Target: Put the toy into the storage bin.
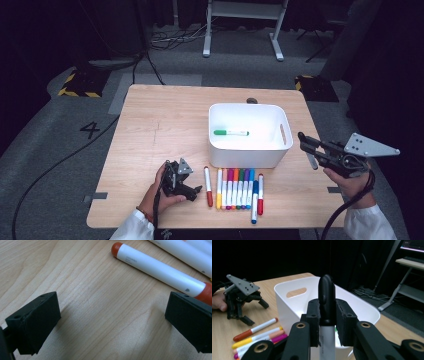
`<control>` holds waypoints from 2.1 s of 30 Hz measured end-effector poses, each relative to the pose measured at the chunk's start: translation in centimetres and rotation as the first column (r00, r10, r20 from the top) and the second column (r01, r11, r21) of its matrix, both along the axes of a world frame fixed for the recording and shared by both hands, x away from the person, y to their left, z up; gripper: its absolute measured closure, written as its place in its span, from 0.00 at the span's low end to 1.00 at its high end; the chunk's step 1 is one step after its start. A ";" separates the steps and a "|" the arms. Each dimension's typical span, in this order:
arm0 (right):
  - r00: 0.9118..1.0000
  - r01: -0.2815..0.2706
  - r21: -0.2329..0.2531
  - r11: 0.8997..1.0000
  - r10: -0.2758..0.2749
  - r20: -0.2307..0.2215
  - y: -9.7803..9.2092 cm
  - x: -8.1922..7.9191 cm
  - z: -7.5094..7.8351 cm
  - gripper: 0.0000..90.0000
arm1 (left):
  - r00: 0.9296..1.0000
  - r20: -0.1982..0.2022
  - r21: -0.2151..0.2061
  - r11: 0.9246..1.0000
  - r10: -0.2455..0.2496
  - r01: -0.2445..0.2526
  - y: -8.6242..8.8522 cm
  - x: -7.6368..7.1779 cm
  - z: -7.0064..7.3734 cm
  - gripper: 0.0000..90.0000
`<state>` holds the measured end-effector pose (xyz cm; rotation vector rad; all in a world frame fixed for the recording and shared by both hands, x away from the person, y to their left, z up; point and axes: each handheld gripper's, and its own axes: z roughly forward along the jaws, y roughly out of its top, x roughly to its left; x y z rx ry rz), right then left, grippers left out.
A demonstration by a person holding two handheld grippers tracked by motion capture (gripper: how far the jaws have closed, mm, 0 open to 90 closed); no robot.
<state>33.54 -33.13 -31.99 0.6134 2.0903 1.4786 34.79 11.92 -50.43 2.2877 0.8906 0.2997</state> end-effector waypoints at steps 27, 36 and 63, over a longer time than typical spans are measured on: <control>0.993 -0.111 -0.127 0.986 0.103 -0.062 8.1 7.8 1.8 0.83 | 1.000 0.001 0.000 1.000 0.001 -0.001 0.0 0.0 0.0 0.00; 0.974 -0.186 -0.233 0.955 0.149 -0.168 10.4 9.1 -0.8 0.83 | 1.000 0.002 0.001 1.000 -0.001 0.001 0.0 0.0 0.0 0.00; 0.925 -0.286 -0.437 0.853 0.125 -0.360 12.9 10.0 -4.8 0.82 | 1.000 0.002 0.001 1.000 -0.001 0.001 0.0 0.0 0.0 0.00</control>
